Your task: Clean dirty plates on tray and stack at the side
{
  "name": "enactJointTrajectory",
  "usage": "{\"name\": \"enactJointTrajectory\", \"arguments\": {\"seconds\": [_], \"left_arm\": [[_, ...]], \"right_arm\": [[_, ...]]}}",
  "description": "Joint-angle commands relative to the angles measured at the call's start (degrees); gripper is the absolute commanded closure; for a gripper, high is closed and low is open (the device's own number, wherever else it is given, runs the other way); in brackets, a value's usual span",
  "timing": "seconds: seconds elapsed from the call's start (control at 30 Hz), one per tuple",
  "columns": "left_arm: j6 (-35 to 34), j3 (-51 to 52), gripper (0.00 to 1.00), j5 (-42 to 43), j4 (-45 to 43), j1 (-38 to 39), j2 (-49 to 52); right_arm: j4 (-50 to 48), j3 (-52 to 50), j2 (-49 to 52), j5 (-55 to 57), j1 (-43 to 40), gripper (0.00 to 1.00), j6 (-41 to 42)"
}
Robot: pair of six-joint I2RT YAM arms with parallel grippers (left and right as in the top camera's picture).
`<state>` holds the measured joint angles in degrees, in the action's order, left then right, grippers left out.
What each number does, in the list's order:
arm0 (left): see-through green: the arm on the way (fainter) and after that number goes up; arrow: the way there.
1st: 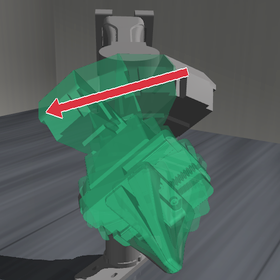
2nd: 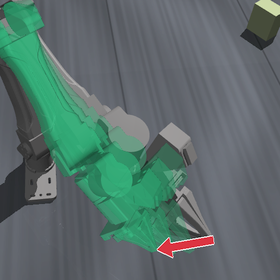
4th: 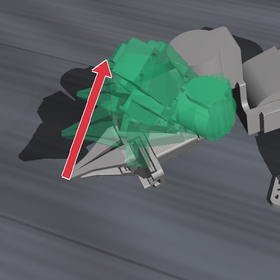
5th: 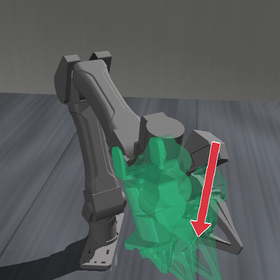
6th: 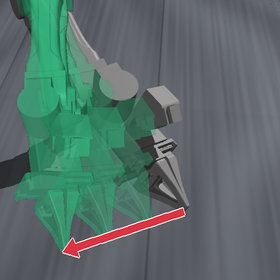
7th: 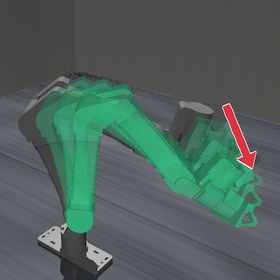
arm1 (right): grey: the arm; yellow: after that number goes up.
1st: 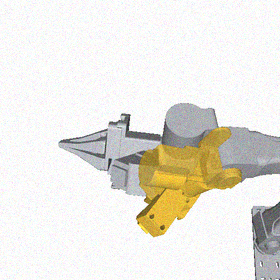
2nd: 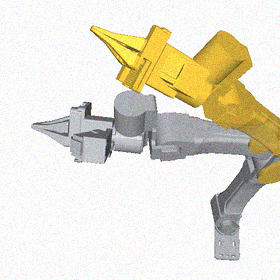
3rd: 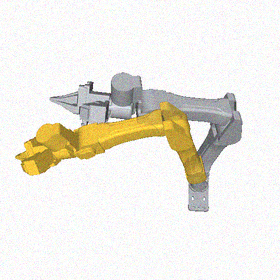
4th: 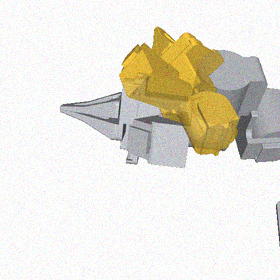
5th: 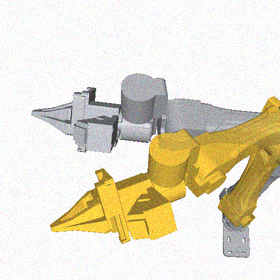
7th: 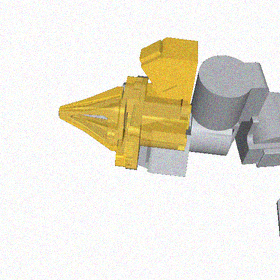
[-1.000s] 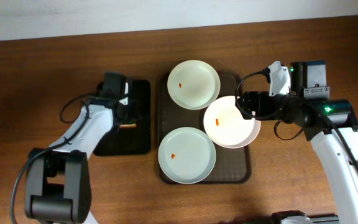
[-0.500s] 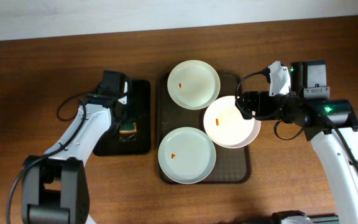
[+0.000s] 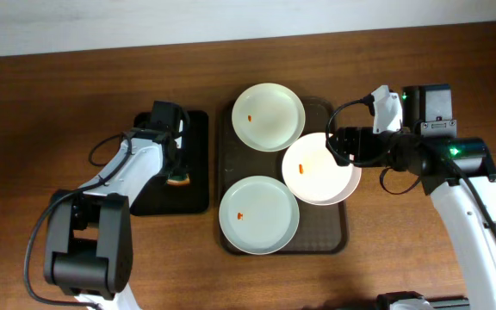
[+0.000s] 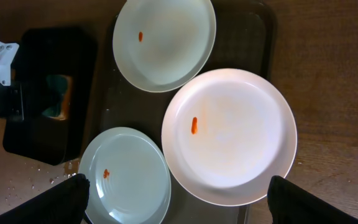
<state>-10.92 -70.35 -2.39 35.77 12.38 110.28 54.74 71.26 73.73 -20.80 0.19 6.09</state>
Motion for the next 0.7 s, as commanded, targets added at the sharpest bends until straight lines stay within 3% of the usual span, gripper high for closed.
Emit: {"name": "enactJointTrajectory", "arguments": {"seconds": [0.0, 0.33, 0.53, 0.63, 0.67], "left_arm": [[0.3, -2.5, 1.0, -0.4, 2.1, 0.2, 0.8], [0.3, -9.4, 1.0, -1.7, 10.8, 0.3, -4.4], [-0.4, -1.7, 1.0, -3.0, 2.3, 0.3, -2.1], [-0.3, -1.0, 0.87, -3.0, 1.7, 0.3, -1.1], [-0.3, -1.0, 0.79, -3.3, 1.5, 0.3, -1.1]], "right_arm": [[0.5, 1.3, -0.2, 0.5, -0.2, 0.07, 0.4], [1.4, 1.3, 1.0, 0.5, -0.2, 0.07, 0.4], [2.6, 1.3, 4.4, 0.5, -0.2, 0.12, 0.4], [2.5, 1.3, 4.4, 0.5, -0.2, 0.12, 0.4], [2.5, 1.3, 4.4, 0.5, -0.2, 0.12, 0.4]]}}
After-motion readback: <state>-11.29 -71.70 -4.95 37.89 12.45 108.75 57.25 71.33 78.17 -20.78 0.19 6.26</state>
